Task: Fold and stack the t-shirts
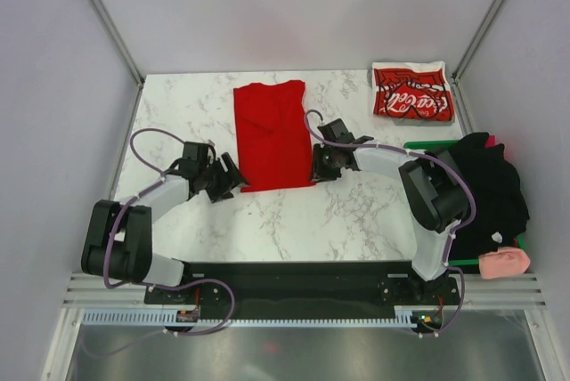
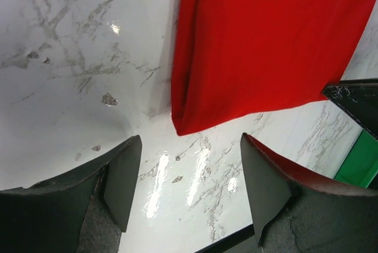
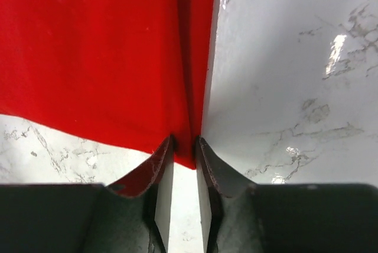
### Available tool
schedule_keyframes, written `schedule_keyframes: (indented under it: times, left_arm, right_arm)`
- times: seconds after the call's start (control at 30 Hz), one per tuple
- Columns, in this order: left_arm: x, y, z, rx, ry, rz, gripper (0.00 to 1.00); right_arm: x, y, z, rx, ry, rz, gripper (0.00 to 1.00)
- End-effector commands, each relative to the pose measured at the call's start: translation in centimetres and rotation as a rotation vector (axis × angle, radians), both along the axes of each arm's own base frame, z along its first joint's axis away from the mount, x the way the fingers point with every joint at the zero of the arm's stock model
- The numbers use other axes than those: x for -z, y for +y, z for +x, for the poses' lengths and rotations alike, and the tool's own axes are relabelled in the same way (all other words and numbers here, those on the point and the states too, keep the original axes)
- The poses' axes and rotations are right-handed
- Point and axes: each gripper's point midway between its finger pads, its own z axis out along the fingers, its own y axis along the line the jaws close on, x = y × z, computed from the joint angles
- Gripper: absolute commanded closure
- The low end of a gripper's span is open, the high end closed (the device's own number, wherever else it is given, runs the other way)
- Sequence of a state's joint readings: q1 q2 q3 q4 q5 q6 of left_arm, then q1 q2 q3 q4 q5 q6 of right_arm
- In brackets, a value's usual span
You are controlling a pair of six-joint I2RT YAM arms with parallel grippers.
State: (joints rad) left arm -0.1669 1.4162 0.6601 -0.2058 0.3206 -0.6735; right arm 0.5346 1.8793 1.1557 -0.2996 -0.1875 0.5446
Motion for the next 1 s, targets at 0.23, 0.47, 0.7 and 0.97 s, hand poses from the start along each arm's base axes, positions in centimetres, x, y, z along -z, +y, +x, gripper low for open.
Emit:
schedule_keyframes:
  times: [0.23, 0.47, 0.7, 0.97]
  left_arm:
    - [1.4, -1.3, 0.4, -0.029, -0.014, -0.042, 0.32]
    - [2.4, -1.3, 0.4, -0.054, -0.008, -0.022, 0.47]
    - [2.6, -0.3, 1.3, -0.104, -0.025, 0.024, 0.69]
    - [1.0, -0.6, 1.6, -0.087, -0.065, 0.035, 0.98]
  right_arm:
    - [2.0, -0.2, -1.1, 0.014, 0.052, 0.003, 0.89]
    - [2.7, -0.2, -1.3, 0.010, 0.063, 0.000, 0.99]
    - [3.4, -0.5, -1.4, 0.010, 0.077, 0.001, 1.00]
    - [2.6, -1.3, -1.8, 0.014, 0.077, 0.009, 1.00]
